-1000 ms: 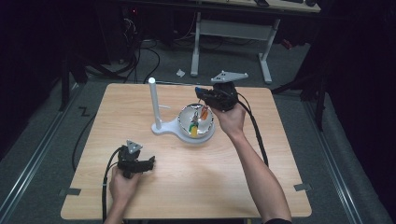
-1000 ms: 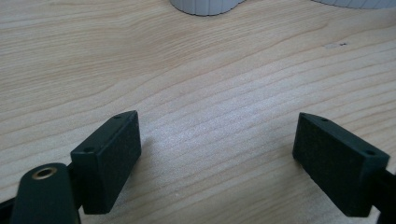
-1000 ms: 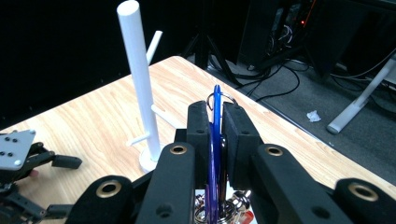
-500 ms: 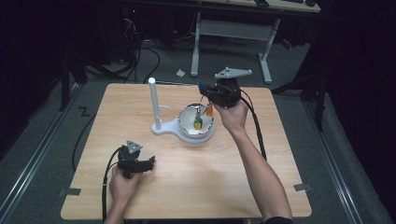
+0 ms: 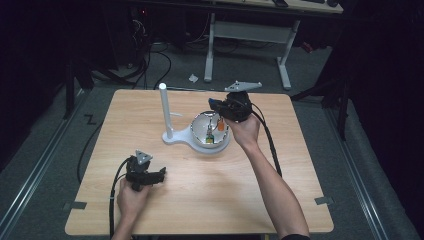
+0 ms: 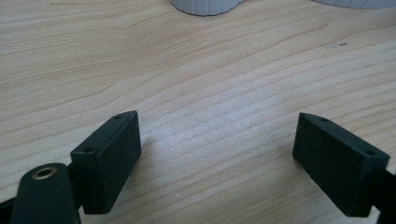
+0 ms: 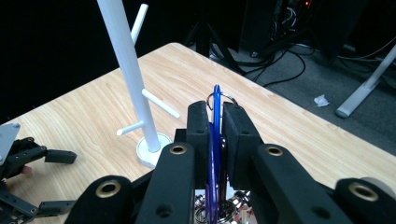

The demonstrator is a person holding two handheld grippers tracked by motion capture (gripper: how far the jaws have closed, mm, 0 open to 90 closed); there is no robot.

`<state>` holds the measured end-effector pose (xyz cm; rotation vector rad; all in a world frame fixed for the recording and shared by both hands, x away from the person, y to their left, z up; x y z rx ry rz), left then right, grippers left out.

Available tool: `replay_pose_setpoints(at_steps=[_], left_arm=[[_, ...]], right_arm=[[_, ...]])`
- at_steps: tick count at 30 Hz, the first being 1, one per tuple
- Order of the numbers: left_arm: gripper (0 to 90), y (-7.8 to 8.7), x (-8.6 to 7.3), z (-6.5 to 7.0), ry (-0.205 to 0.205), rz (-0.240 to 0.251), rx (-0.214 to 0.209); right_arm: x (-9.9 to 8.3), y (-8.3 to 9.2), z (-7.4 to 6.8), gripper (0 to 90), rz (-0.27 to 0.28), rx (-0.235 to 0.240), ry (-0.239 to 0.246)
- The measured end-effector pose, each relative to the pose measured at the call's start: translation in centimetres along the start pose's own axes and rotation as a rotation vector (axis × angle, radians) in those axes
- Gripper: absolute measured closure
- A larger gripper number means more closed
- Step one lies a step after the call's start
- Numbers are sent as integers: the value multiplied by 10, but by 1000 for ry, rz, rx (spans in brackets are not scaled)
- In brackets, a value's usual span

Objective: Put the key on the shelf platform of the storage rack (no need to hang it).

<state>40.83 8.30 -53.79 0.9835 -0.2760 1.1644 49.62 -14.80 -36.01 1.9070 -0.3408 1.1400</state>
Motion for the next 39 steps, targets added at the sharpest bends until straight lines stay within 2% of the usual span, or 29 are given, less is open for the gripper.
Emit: replay_pose_setpoints(at_steps=[8,9,11,12,16,17,19,24,31,36,37,39], left_arm=[[156,0,0,0,7,1,5],[156,0,0,5,73,5,30],[156,0,-1,8,137,-9,20],[156,0,0,-1,-10,3,-3],[156,0,0,-1,-8,3,-2],[157,0,0,-1,-18,5,-7],[156,0,0,-1,-10,3,-2],[156,0,0,0,-7,1,-4],[156,0,0,0,-6,4,-5],[156,0,0,-1,-12,3,-9],[156,0,0,0,3,-1,-1],[156,0,0,-1,-12,3,-8]], right_arm=[[-11,-12,1,823,-29,1,2],[-11,-12,1,823,-29,1,2],[-14,-16,0,823,-41,-2,5],[-18,-20,1,822,-50,-6,6],[-22,-23,2,823,-54,-3,-1],[-24,-24,2,822,-59,-7,2],[-27,-27,2,822,-76,-21,22],[-34,-33,2,822,-97,-34,35],[-47,-46,7,821,-112,-29,8],[-52,-47,10,821,-120,-32,0],[-53,-47,11,821,-126,-36,1],[-55,-47,13,820,-130,-35,-1]])
Point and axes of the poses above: each handheld gripper's, and its own axes: y roughly backward along the jaws, x roughly out of its top, z roughly to its right, the point moved 2 cm from there along -y, roughly forward along the jaws, and after that the axes turned 10 degrees about -y, right-handed, at the moved point
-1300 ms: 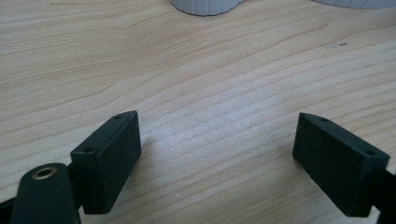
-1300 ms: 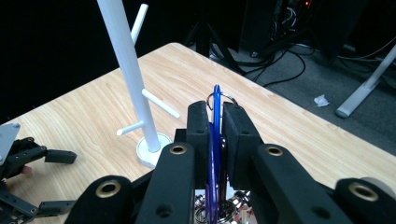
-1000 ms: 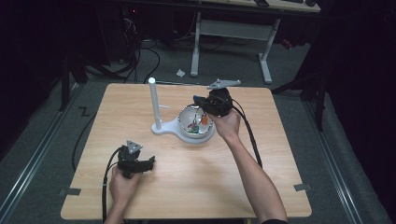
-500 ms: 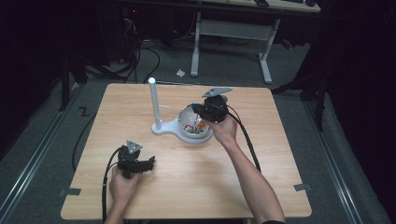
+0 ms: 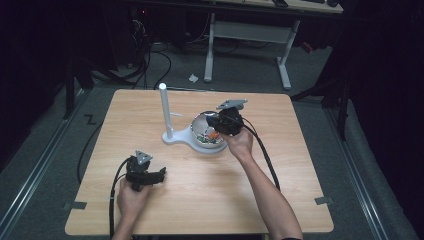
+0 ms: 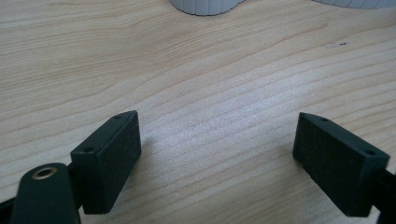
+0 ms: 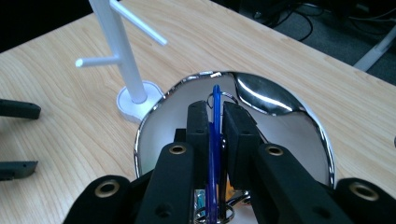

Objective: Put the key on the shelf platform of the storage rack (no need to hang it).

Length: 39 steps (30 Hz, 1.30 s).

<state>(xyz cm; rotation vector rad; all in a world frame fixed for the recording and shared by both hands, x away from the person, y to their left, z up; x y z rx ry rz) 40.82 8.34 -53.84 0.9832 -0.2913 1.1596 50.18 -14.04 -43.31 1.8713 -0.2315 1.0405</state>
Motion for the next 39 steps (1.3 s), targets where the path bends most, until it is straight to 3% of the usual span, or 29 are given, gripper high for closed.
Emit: replay_pose_setpoints(at_steps=[2,7,15,19,27,39], left_arm=[[156,0,0,1,13,-1,5],[156,0,0,1,20,-5,9],[156,0,0,0,-3,1,2],[156,0,0,0,-4,2,2],[156,1,0,-1,7,1,10],[156,1,0,-1,-1,1,7]], right_arm=[[-3,-2,3,820,-34,-17,8],[-7,-2,7,819,-51,-32,5],[-15,-2,11,815,-88,-56,9],[-17,-2,9,815,-85,-58,34],[-24,-4,8,812,-76,-63,22],[-22,8,15,775,-46,-67,5]])
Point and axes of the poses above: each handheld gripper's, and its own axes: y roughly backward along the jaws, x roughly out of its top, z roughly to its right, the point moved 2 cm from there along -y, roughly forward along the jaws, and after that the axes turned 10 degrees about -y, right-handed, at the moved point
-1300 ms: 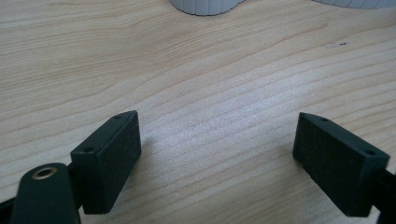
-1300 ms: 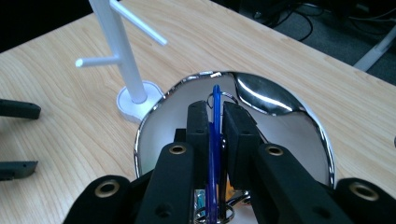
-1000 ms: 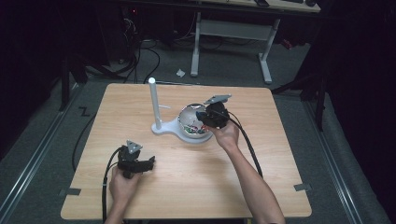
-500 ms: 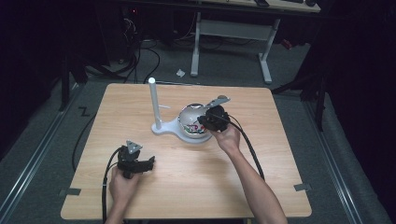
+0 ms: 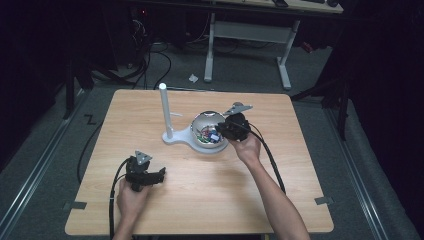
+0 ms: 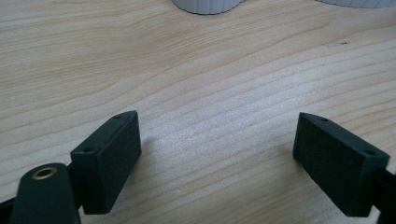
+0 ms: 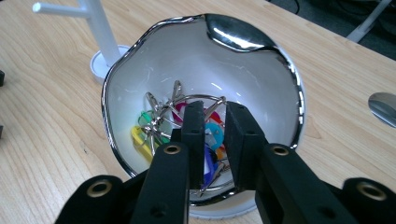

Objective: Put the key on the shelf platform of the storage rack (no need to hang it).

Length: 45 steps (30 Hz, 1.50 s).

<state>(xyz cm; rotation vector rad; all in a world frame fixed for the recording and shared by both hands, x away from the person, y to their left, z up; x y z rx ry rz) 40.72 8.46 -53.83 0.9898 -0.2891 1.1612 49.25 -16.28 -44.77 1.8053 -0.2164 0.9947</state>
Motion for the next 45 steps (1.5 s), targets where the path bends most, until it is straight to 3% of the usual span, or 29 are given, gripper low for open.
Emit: replay_pose_setpoints(at_steps=[2,4,10,13,16,25,34,45], left_arm=[[156,0,0,0,1,0,0],[156,0,0,0,1,0,0],[156,0,0,0,5,0,4],[156,0,0,0,5,0,4],[156,0,0,0,1,0,0],[156,0,0,0,5,0,3],[156,0,0,1,7,-1,5],[155,0,0,0,3,0,1]], right_arm=[[-2,2,1,746,12,13,-21],[-4,5,2,646,16,13,-26],[-4,14,6,549,42,31,-41],[-3,19,7,537,52,45,-45],[-2,27,7,526,70,25,-29],[-5,46,15,506,101,16,-48],[-8,69,23,515,158,9,-116],[-15,90,28,509,146,-31,-120]])
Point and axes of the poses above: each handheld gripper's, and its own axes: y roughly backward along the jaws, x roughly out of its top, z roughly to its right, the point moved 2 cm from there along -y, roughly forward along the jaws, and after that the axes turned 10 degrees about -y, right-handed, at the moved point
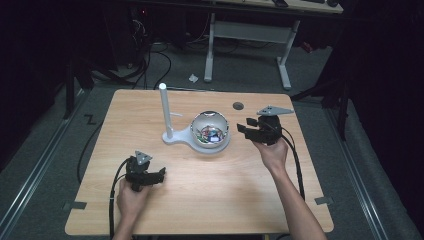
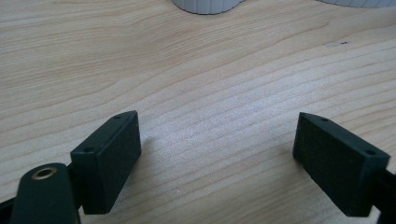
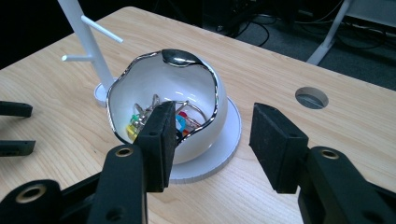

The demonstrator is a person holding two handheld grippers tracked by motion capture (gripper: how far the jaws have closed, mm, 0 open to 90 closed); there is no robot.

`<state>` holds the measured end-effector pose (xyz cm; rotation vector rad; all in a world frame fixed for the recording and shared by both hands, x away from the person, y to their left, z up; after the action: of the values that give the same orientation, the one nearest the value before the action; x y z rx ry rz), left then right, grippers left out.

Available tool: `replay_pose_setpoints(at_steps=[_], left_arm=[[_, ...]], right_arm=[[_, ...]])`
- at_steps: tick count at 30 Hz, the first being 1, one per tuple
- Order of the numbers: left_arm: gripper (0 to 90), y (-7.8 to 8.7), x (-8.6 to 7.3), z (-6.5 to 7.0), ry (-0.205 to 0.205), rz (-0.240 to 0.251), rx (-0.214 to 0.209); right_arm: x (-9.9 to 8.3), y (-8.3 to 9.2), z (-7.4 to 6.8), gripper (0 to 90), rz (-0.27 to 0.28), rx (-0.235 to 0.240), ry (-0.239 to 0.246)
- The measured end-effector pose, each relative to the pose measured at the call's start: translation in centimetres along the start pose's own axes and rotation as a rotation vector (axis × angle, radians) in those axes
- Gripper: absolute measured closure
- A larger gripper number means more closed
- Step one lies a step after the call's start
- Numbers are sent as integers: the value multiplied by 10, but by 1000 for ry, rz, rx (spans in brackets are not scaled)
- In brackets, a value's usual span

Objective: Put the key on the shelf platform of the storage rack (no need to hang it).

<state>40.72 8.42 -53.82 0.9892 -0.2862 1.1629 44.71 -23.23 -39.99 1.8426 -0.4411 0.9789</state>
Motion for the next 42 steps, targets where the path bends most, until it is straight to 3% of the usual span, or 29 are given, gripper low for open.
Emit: replay_pose_setpoints(at_steps=[12,16,31,42], left_arm=[[155,0,0,0,-1,0,0],[156,0,0,0,-2,0,-1],[156,0,0,0,-2,0,-1],[156,0,0,0,-2,0,-2]], right_arm=[[-11,27,18,513,-15,-62,-19],[-12,33,18,511,-17,-69,1],[-20,56,19,531,-15,-69,-13],[-39,68,20,498,-31,-68,-39]])
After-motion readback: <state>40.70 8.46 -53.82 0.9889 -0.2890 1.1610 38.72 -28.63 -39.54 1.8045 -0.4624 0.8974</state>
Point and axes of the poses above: each handheld gripper's, and its own axes: y roughly backward along the jaws, x roughly out of its top, z roughly to its right, the point moved 2 cm from there along -y, roughly forward along the jaws, and after that the axes turned 10 degrees about -y, right-handed, at the moved point
